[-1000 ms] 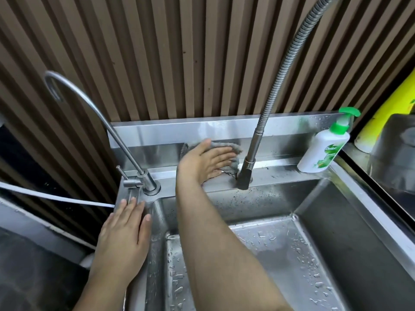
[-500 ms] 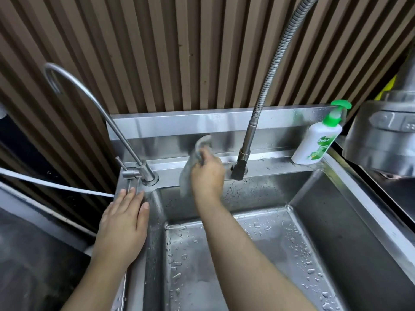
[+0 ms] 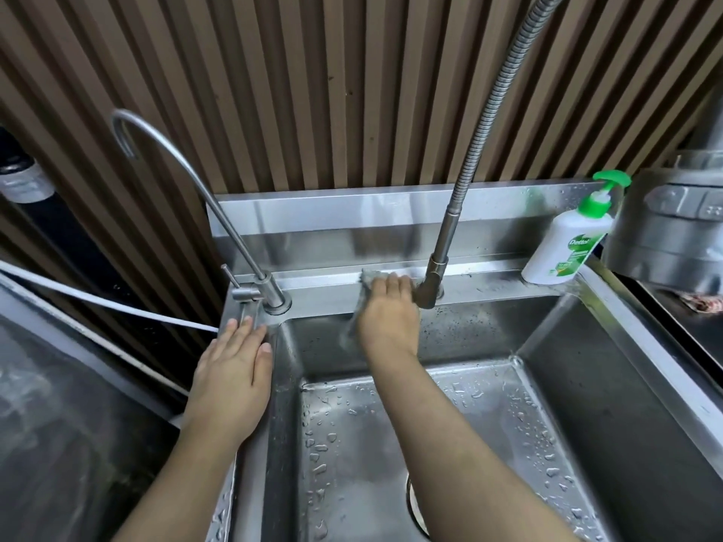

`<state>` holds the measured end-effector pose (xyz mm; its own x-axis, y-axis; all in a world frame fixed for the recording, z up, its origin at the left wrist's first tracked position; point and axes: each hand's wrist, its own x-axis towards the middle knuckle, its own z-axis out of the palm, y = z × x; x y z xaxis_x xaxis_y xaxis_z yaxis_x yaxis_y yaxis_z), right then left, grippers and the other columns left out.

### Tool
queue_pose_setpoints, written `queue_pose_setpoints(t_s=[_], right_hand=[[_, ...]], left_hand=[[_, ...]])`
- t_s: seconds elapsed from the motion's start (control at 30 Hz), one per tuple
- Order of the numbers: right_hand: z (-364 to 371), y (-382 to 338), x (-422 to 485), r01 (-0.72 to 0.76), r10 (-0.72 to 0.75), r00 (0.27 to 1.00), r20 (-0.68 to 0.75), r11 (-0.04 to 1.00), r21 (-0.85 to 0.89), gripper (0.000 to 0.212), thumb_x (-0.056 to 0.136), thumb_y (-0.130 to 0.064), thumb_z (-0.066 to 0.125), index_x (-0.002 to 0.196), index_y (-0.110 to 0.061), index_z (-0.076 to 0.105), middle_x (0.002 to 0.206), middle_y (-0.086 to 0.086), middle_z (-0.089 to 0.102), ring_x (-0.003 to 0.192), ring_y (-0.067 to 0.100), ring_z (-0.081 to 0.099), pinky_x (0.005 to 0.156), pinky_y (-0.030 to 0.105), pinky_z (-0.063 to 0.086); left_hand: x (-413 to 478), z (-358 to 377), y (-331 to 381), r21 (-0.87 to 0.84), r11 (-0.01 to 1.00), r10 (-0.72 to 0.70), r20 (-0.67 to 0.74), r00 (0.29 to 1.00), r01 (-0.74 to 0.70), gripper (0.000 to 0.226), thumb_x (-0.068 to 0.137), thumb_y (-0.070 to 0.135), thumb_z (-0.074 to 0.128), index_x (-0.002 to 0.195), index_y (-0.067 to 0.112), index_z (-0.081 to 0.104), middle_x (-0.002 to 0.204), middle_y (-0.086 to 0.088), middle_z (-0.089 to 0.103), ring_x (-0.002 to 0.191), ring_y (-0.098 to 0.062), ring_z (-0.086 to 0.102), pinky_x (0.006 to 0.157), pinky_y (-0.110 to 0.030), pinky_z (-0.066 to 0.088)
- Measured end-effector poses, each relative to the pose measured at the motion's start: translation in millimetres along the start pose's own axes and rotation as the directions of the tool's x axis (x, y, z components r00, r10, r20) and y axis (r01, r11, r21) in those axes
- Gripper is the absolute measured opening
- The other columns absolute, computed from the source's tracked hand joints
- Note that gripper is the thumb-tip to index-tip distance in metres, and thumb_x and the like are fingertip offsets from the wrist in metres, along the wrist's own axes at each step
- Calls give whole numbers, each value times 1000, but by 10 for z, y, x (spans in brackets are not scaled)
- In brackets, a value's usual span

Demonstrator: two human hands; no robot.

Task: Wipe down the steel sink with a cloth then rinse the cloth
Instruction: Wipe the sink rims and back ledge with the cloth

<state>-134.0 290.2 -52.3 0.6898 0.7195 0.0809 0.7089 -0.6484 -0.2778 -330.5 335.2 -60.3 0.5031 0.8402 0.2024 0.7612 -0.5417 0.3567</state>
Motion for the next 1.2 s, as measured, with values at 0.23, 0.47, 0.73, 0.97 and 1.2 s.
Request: queue_pose_setpoints(t_s=[0.23, 0.47, 0.73, 0.97, 1.2], right_hand=[[150, -500, -135, 235, -255, 949, 186, 964, 126, 56, 101, -42, 17, 150, -18, 1, 158, 4, -7, 145, 23, -13, 117, 45, -6], [73, 83, -52, -61, 59, 998, 26, 997, 56, 52, 102, -31, 23, 150, -13, 11, 159, 10, 8, 146, 25, -1, 116, 41, 8], [13, -341, -100, 353, -412, 893, 181, 891, 285, 43, 103, -26, 30, 145, -23, 32, 158, -1, 14, 146, 20, 5, 117, 37, 3], [-313, -607, -214, 408, -425, 902, -80, 774, 485, 31, 101, -26, 35, 110, -6, 57, 104, 15, 52, 99, 30, 48, 83, 35, 37], [-44, -804, -564, 661, -842, 529, 107, 487, 570, 36, 93, -37, 50, 118, -16, 65, 115, 7, 62, 113, 25, 52, 101, 39, 37]], left_hand=[[7, 27, -36, 19, 1000, 9, 5, 1000, -9, 78, 83, 50, 7, 132, 9, 51, 145, -8, 42, 140, -21, 27, 115, -37, 18], [26, 9, -10, 2, 1000, 7, 10, 1000, -7, 70, 86, 46, 14, 132, 10, 52, 146, -7, 41, 140, -20, 26, 115, -35, 16], [-474, -364, -72, -140, 990, -12, 28, 1000, 16, 72, 85, 53, 12, 138, 15, 43, 149, 5, 29, 141, -11, 15, 114, -26, 6], [-1241, -422, -26, -173, 985, 26, 60, 998, -15, 63, 90, 46, 20, 137, 11, 45, 146, 1, 33, 141, -14, 20, 113, -20, 8], [-1404, -354, -22, -190, 982, 14, 41, 999, -6, 73, 93, 56, 10, 135, 10, 48, 149, -3, 32, 141, -13, 17, 114, -15, 5]])
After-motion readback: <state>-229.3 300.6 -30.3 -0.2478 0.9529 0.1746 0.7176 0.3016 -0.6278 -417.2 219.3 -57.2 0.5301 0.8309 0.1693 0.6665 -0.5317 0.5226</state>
